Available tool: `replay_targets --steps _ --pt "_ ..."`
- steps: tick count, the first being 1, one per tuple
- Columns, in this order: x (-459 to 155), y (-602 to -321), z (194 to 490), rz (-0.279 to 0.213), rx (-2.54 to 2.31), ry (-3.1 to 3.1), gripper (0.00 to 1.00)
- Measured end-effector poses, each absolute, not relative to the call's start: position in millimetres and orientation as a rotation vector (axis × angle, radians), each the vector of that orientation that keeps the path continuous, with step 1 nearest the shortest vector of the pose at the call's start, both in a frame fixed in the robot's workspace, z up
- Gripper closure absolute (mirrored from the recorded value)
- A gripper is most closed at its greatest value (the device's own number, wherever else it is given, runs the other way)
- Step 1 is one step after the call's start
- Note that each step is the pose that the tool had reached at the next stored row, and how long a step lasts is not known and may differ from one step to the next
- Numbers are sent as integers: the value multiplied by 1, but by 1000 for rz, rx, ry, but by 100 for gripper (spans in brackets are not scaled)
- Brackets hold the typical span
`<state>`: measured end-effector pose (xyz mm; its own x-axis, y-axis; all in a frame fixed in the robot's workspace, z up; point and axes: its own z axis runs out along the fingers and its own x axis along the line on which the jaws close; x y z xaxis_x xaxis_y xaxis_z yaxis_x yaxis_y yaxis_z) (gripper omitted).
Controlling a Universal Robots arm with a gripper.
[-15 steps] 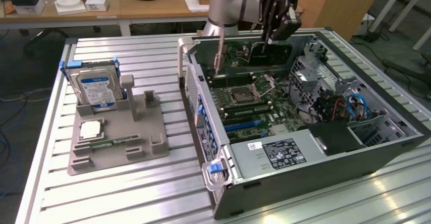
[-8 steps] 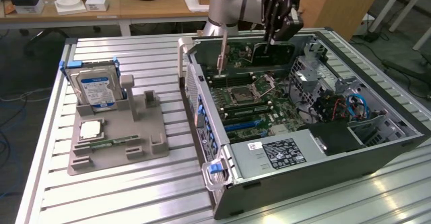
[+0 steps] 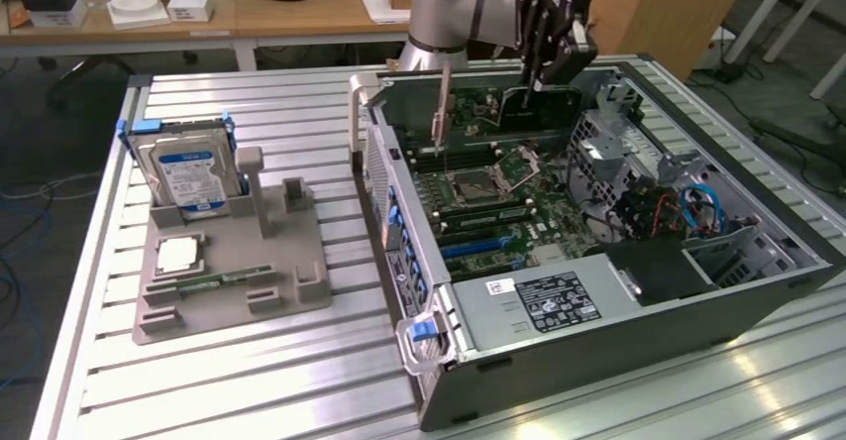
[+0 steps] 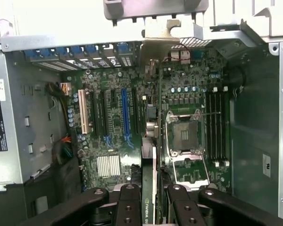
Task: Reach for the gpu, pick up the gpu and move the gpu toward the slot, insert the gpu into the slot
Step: 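Insert the gpu into the slot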
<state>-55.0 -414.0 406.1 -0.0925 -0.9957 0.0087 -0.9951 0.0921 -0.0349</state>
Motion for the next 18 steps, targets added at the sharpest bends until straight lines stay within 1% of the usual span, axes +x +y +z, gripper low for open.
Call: replay_targets --steps 18 --pt "-55 -414 389 -48 -2234 2181 74"
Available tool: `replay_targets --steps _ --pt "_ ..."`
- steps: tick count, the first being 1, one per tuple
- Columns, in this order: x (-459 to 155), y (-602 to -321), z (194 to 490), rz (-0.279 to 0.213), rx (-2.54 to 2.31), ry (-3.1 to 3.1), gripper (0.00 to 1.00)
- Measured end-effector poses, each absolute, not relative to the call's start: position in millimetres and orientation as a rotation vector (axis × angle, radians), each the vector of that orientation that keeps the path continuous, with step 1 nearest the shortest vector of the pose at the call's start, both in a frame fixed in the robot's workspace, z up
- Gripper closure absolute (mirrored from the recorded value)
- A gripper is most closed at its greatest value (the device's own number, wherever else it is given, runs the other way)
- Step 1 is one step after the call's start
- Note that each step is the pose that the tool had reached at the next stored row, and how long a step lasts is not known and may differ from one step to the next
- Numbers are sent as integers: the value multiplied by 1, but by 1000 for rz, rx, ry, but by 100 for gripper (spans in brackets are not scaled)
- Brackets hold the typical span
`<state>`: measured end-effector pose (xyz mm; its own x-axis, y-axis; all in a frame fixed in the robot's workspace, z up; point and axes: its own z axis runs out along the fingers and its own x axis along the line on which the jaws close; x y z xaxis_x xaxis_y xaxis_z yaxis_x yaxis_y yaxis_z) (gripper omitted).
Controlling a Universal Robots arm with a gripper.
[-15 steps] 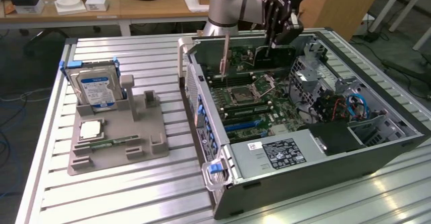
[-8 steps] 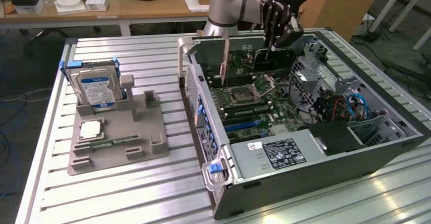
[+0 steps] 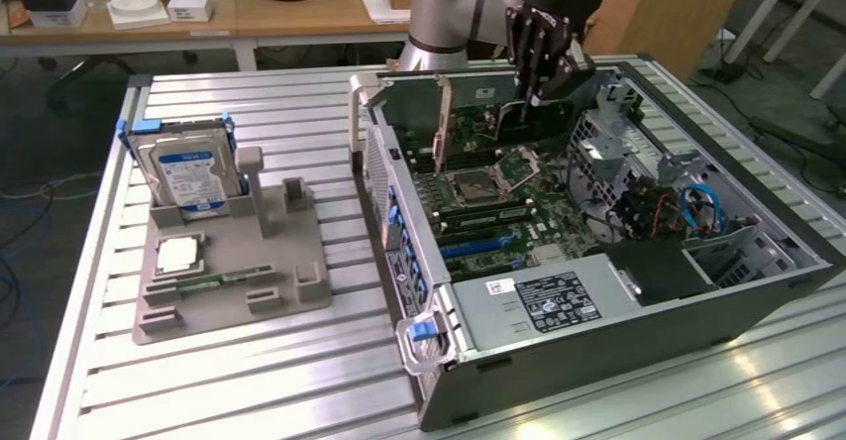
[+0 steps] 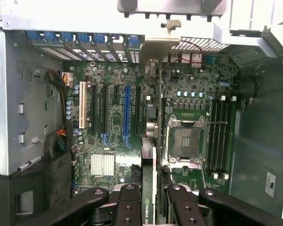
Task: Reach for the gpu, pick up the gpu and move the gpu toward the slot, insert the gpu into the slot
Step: 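Insert the gpu into the slot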
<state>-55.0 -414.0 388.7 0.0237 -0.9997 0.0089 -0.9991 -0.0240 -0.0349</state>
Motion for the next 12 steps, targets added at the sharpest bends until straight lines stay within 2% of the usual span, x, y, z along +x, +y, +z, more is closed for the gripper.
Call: replay_targets --steps 12 --pt "-55 -415 376 -49 -2163 2253 74"
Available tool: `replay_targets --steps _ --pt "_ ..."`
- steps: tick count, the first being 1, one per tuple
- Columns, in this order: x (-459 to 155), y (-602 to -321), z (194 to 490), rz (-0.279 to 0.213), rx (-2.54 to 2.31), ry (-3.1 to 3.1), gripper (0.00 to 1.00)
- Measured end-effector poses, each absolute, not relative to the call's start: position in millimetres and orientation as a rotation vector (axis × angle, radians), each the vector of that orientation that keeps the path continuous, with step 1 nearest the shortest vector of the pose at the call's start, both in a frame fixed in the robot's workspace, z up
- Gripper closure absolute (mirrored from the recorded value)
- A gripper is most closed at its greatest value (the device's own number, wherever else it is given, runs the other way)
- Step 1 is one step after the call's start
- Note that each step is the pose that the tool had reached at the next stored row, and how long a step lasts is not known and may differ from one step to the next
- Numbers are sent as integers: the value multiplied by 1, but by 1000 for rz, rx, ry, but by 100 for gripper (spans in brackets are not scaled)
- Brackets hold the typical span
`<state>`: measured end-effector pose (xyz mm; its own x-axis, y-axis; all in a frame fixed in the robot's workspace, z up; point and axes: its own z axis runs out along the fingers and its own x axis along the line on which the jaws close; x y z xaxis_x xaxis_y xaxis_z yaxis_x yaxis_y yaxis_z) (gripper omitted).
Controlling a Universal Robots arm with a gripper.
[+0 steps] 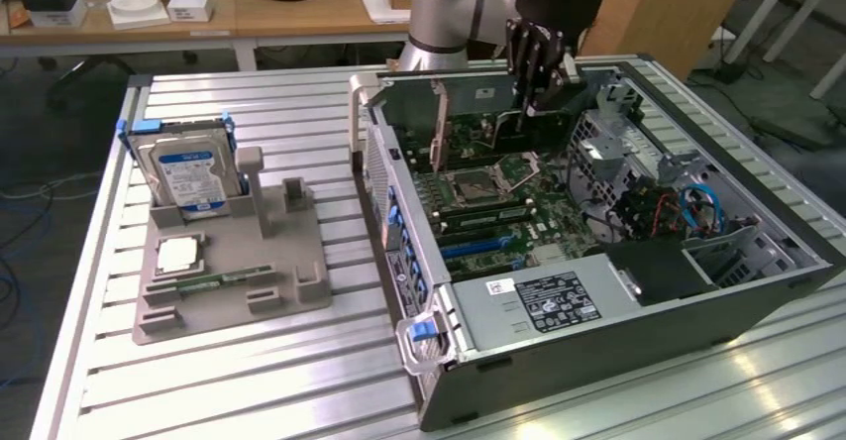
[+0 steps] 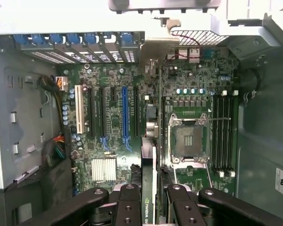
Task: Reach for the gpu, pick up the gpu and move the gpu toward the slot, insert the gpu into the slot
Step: 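Insert the gpu into the slot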
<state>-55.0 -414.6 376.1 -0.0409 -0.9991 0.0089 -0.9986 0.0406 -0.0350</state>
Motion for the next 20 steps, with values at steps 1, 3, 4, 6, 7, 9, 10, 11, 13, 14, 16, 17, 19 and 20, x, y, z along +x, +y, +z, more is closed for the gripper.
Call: replay_targets --steps 1,3,4,6,7,9,10,11,13,14,16,17,19,20 --pt "-55 -415 375 -49 -2161 2255 74" --pt "-55 -415 373 -49 -2159 2258 74" --pt "-55 -415 373 -49 -2158 2258 74" --pt "-55 -415 371 -49 -2156 2260 74" --pt "-55 -415 371 -49 -2155 2261 74" --pt "-55 -416 369 -49 -2154 2262 74" --pt "-55 -416 369 -49 -2153 2263 74" --pt "-55 -417 368 -49 -2152 2265 74" --pt "-55 -418 366 -49 -2146 2270 74" --pt "-55 -419 365 -49 -2142 2273 74" --pt "-55 -420 364 -50 -2134 2282 74" --pt "-55 -421 364 -50 -2130 2285 74" --pt "-55 -421 362 -50 -2127 2288 74" --pt "-55 -421 361 -50 -2126 2289 74"
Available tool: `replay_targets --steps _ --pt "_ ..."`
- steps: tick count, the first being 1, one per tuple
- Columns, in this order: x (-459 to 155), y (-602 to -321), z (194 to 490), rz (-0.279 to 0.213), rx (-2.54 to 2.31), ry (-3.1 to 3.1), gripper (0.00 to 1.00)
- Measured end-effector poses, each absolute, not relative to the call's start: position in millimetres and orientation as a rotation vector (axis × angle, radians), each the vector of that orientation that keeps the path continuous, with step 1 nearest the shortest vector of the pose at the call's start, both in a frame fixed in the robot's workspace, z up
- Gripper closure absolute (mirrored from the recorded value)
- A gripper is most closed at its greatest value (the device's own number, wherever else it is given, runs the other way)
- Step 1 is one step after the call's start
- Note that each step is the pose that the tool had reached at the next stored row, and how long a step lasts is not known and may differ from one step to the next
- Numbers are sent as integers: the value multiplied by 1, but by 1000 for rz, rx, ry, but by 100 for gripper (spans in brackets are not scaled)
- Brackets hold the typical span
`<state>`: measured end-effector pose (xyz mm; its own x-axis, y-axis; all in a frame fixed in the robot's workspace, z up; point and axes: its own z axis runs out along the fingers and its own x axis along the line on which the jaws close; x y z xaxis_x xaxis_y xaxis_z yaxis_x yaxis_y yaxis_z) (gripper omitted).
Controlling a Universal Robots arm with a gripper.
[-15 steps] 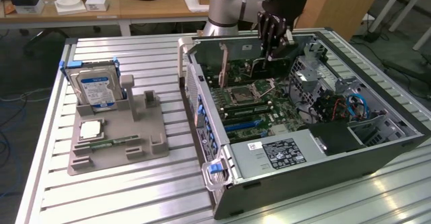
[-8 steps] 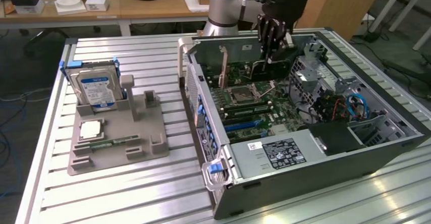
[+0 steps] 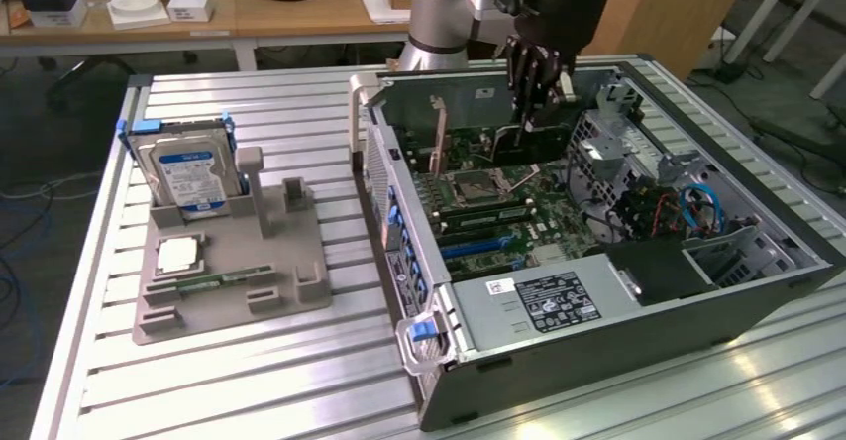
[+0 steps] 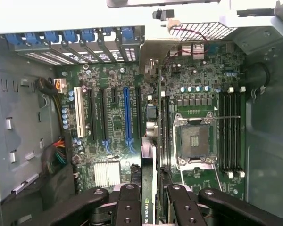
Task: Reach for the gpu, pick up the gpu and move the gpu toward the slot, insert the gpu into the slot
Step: 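Insert the gpu into the slot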
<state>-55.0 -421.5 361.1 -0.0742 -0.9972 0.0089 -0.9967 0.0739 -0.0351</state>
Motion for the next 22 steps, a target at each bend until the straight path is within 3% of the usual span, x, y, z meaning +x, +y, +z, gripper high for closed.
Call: replay_targets --steps 22 --pt "-55 -422 354 -50 -2122 2292 74"
